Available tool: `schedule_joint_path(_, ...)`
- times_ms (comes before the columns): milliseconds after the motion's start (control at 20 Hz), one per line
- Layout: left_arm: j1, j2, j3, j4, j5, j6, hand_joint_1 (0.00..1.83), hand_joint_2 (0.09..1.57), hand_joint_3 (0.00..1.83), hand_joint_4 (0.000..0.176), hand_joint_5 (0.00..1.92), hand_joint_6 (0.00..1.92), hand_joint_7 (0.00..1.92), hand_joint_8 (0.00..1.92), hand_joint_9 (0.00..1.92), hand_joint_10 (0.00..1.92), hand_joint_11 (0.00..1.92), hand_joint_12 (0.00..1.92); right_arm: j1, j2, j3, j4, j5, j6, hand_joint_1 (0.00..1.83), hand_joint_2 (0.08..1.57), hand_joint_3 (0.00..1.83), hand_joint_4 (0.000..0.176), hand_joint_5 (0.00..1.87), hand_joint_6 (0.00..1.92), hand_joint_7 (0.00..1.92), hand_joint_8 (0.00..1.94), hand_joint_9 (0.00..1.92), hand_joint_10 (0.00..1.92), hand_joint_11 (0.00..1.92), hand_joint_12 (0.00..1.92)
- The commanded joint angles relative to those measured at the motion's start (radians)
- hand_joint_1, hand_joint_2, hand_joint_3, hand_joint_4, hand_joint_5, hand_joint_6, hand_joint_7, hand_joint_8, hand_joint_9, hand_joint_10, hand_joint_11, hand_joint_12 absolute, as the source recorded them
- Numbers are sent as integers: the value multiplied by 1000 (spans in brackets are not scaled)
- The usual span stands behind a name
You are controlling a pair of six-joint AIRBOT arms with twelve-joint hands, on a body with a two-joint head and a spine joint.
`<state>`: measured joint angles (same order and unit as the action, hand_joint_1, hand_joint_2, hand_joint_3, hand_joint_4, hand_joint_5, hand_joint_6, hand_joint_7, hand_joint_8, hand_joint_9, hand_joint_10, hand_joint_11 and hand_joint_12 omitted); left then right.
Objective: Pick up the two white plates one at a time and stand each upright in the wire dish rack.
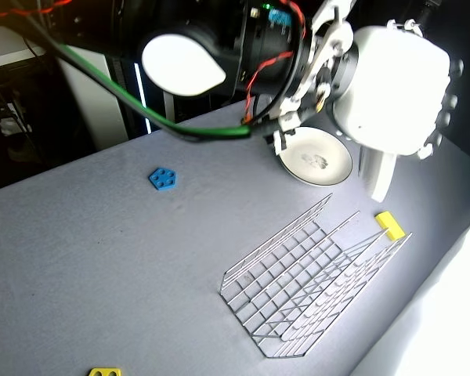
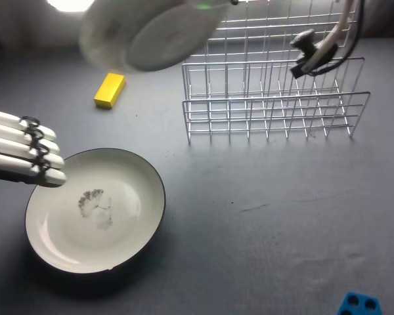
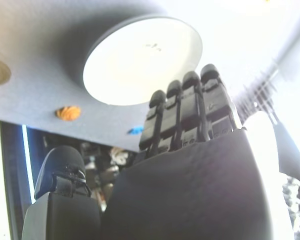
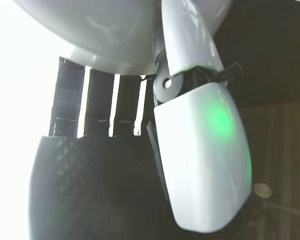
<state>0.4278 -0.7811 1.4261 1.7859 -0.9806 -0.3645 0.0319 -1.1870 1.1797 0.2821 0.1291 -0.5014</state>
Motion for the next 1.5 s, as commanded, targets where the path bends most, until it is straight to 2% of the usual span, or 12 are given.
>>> schedule_joint_path(0,-7,-3,5,-57,-17,-3,0,1132,0,0,51,5,53,8,19,6,15,9,11,9,2,24,143,14,1372,1126,0,0,869,1139,944,1066,928,1105,728,1240)
schedule_joint_path(200,9,-33,12,-58,-7,-5,0,1125,0,0,57,6,59,8,28,8,32,18,-3,33,23,39,148,17,1371,1127,2,0,870,1127,933,1097,919,1111,721,1242)
schedule_joint_path(600,108,-88,38,-94,20,-3,0,1133,1,0,64,3,58,1,22,1,18,21,-26,79,31,94,144,21,1372,1121,1,0,905,1094,914,1080,947,1099,743,1247)
schedule_joint_path(800,115,-102,65,-100,20,6,0,1130,0,0,67,6,71,9,38,12,25,28,-46,101,39,142,144,21,1370,1126,0,0,889,1109,915,1084,933,1123,730,1244)
schedule_joint_path(1000,126,-108,79,-112,19,19,0,1125,0,0,64,2,62,3,26,4,15,29,-63,119,53,201,136,15,1372,1120,0,0,903,1101,951,1006,927,1125,713,1245)
schedule_joint_path(1050,125,-108,80,-112,18,21,0,1125,0,0,60,0,58,1,26,3,18,32,-68,125,58,224,135,12,1376,1108,0,0,921,1066,983,955,945,1103,739,1224)
schedule_joint_path(1200,125,-108,84,-112,11,26,0,1133,2,0,60,4,54,4,27,4,17,35,-82,127,92,266,123,12,1373,1113,1,0,925,1093,969,965,919,1118,740,1215)
schedule_joint_path(1450,125,-108,89,-112,3,31,0,1138,3,0,69,6,68,8,34,6,22,44,-106,127,125,272,123,15,1376,1104,0,0,941,1067,994,908,940,1103,748,1197)
